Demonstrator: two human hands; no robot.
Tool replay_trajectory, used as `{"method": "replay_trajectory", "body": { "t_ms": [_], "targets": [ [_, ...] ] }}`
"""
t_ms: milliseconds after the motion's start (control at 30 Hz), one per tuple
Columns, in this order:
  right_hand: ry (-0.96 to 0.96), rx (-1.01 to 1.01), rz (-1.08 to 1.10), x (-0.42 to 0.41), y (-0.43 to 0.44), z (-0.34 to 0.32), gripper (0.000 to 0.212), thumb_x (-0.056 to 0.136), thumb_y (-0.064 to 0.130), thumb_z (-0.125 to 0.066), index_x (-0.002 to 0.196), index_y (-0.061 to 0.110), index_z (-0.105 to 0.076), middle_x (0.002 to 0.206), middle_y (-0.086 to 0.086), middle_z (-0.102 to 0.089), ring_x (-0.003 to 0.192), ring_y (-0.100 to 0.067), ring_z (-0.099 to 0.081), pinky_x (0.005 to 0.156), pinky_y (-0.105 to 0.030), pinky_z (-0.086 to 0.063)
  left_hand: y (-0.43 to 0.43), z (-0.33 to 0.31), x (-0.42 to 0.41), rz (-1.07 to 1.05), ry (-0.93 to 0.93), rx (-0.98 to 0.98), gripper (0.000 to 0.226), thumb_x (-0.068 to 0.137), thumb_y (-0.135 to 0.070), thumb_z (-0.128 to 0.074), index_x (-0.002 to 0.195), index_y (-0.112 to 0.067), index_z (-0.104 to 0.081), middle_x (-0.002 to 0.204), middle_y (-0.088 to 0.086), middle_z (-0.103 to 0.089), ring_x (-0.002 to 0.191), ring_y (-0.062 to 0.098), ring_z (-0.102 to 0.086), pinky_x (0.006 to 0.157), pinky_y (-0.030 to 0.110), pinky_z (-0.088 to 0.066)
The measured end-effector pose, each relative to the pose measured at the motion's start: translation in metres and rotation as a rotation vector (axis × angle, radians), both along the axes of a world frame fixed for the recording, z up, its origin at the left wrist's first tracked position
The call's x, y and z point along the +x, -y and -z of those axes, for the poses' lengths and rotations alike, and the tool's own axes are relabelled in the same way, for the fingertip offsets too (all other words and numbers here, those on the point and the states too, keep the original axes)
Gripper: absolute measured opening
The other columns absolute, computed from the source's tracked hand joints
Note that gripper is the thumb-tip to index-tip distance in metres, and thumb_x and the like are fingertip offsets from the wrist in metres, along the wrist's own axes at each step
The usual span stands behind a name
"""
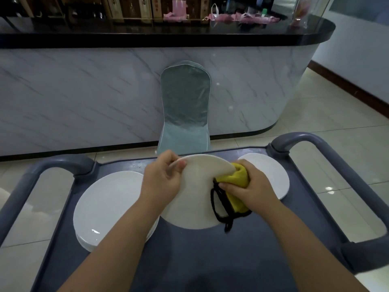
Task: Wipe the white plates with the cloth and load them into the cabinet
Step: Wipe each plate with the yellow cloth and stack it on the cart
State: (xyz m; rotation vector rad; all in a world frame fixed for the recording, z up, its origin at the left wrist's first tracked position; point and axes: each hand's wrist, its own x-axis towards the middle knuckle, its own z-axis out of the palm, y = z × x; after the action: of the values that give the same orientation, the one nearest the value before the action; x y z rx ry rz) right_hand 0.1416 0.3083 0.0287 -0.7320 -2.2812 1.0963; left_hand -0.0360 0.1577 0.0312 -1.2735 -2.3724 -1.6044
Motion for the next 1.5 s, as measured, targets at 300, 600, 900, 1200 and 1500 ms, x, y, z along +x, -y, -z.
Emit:
{"method": "replay_trajectory", "body": {
  "t_ms": [300, 600, 900, 1200, 1500],
  "targets": [
    [-0.012, -0.067, 0.029, 0.008, -0.013, -0.007, 0.044, 0.066, 0.041, -0.086, 0.103, 0.036, -0.062, 0.092, 0.021, -0.066, 0.089, 0.006, -0.058, 0.072, -0.012, -0.042, -0.007, -0.009, -0.004, -0.068, 0.161, 0.104, 0.023, 0.091, -0.026, -0.066, 0.072, -0.018, -0.056, 0.065, -0.008, -0.059, 0.061, 0.009, -0.052, 0.055, 0.023, -0.039],
    [-0.011, 0.274, -0.064, -0.006, -0.006, -0.040, 0.041, 0.067, 0.053, -0.080, 0.102, 0.043, -0.061, 0.086, 0.024, -0.063, 0.087, 0.010, -0.054, 0.070, -0.004, -0.037, -0.017, -0.008, 0.023, 0.062, -0.133, 0.084, 0.012, 0.087, -0.028, -0.062, 0.078, -0.021, -0.058, 0.063, -0.005, -0.059, 0.056, 0.012, -0.053, 0.052, 0.025, -0.041],
    [-0.276, -0.380, 0.216, 0.017, 0.009, 0.016, 0.036, 0.063, 0.040, -0.087, 0.091, 0.033, -0.065, 0.091, 0.008, -0.071, 0.084, -0.010, -0.067, 0.073, -0.032, -0.057, -0.003, 0.040, 0.023, -0.190, 0.419, 0.175, 0.024, 0.095, -0.044, -0.045, 0.084, -0.024, -0.053, 0.073, -0.017, -0.058, 0.065, -0.003, -0.050, 0.059, 0.015, -0.040],
    [-0.020, 0.080, -0.058, -0.003, -0.009, -0.024, 0.033, 0.066, 0.050, -0.078, 0.093, 0.046, -0.059, 0.089, 0.029, -0.063, 0.086, 0.006, -0.058, 0.069, -0.002, -0.040, -0.030, -0.027, -0.008, 0.311, -0.209, -0.345, 0.038, 0.088, -0.065, -0.039, 0.093, -0.034, -0.060, 0.077, -0.013, -0.061, 0.076, 0.009, -0.057, 0.065, 0.028, -0.045],
    [-0.300, -0.208, 0.118, 0.003, -0.002, -0.010, 0.037, 0.062, 0.039, -0.086, 0.094, 0.041, -0.066, 0.092, 0.019, -0.071, 0.088, 0.001, -0.065, 0.070, -0.009, -0.047, -0.008, 0.009, 0.011, -0.024, 0.252, -0.012, 0.018, 0.091, -0.047, -0.056, 0.082, -0.037, -0.068, 0.076, -0.013, -0.067, 0.069, -0.001, -0.059, 0.062, 0.018, -0.045]
  ]
}}
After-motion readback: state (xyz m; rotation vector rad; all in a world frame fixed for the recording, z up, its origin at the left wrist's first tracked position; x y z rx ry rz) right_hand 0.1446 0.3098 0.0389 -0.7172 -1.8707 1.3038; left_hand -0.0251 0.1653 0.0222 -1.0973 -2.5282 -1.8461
